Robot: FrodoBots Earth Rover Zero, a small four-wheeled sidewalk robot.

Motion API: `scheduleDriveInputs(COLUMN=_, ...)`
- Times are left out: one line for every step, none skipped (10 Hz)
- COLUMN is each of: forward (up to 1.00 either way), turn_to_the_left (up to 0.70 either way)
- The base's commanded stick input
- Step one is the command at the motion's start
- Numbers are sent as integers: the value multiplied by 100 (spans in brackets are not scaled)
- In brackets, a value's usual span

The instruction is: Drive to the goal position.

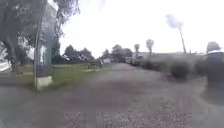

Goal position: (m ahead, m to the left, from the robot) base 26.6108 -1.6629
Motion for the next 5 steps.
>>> scheduleDriveInputs(forward=70, turn_to_the_left=-30)
scheduleDriveInputs(forward=70, turn_to_the_left=-29)
scheduleDriveInputs(forward=70, turn_to_the_left=0)
scheduleDriveInputs(forward=70, turn_to_the_left=0)
scheduleDriveInputs(forward=70, turn_to_the_left=0)
